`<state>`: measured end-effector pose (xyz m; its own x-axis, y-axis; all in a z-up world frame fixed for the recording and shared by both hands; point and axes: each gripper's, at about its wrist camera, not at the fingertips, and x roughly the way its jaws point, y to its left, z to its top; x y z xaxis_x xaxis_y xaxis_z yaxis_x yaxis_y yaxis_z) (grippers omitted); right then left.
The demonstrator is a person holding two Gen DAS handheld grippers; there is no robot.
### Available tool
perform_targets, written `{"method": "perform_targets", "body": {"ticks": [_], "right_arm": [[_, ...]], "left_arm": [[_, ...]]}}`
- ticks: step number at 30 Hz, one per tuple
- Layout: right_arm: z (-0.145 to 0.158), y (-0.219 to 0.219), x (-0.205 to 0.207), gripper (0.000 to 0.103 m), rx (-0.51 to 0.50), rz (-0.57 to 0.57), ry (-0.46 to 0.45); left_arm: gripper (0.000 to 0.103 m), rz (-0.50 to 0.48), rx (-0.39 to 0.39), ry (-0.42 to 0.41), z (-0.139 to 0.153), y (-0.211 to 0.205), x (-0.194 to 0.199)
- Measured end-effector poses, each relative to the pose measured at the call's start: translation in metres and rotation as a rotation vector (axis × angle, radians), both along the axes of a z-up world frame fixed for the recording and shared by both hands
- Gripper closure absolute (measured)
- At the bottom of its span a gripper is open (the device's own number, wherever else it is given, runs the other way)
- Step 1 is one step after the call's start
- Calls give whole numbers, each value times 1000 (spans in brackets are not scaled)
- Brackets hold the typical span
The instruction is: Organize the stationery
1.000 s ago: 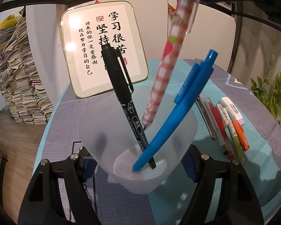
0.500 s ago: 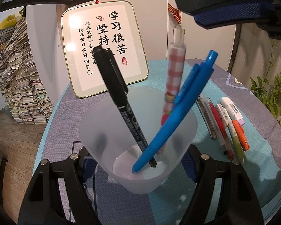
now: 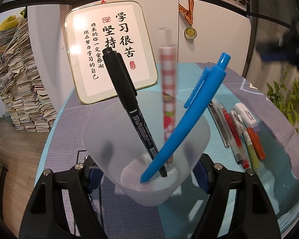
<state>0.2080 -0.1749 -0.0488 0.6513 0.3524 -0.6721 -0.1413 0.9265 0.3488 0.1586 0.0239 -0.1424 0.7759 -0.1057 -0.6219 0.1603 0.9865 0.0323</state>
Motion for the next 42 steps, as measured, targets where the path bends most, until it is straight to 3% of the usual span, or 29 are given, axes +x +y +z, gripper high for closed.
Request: {"method": "perform_targets", "body": {"ticks": [7,29,42], "right_arm": [[-41,-1,26,89,-22,-20,147],[-67,12,74,89,-73,-2,229],[-89,29,112,89,-159,4,270]], "left_arm": [[29,0,-4,3,0,2,2],[29,1,-8,4,-1,2,4],[29,1,-8,4,-1,2,4]]}}
